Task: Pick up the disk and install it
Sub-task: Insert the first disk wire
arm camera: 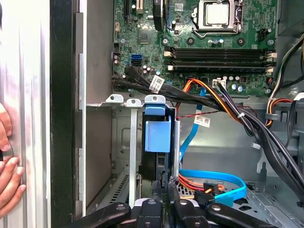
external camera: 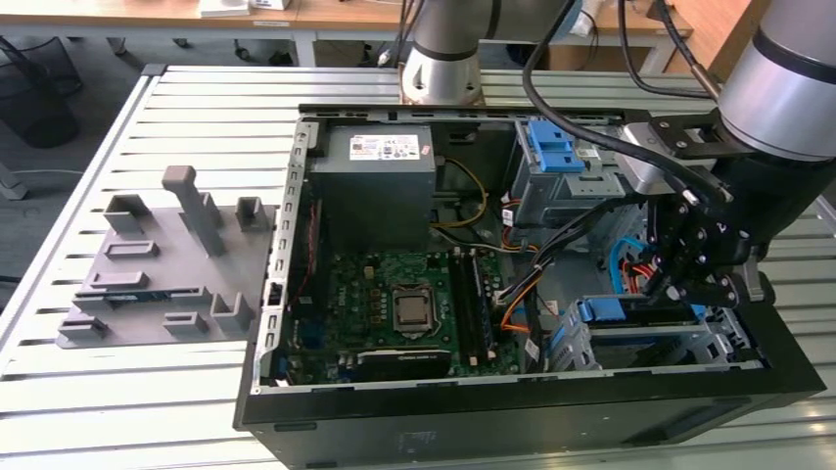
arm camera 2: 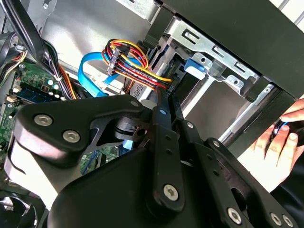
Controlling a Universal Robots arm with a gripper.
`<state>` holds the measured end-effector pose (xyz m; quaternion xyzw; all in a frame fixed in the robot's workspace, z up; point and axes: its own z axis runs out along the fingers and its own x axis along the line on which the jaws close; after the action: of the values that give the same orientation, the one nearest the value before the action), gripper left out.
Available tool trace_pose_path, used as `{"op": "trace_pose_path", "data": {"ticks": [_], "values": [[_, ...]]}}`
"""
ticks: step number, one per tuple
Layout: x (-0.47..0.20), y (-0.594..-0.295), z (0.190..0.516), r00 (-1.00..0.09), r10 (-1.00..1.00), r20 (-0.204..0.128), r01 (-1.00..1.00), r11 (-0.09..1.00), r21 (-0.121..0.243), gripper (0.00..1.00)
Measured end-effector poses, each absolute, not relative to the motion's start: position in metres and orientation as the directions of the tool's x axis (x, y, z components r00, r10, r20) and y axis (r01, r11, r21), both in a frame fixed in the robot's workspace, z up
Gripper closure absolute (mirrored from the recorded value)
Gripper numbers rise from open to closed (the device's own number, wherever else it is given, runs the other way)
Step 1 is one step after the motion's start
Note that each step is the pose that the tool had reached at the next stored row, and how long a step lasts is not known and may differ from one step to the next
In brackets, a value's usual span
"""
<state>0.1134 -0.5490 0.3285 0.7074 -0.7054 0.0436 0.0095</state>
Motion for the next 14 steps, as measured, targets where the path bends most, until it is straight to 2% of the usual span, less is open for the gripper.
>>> {"op": "trace_pose_path", "data": {"ticks": [6, 7, 14], "values": [[0.1134, -0.549, 0.3288, 0.001, -0.997, 0.074, -0.999, -0.005, -0.048, 0.82], [0.1134, -0.549, 0.3295, 0.001, -0.997, 0.075, -0.999, -0.005, -0.048, 0.76], [0.1135, -0.5486, 0.336, 0.001, -0.997, 0.075, -0.999, -0.005, -0.042, 0.78]]}}
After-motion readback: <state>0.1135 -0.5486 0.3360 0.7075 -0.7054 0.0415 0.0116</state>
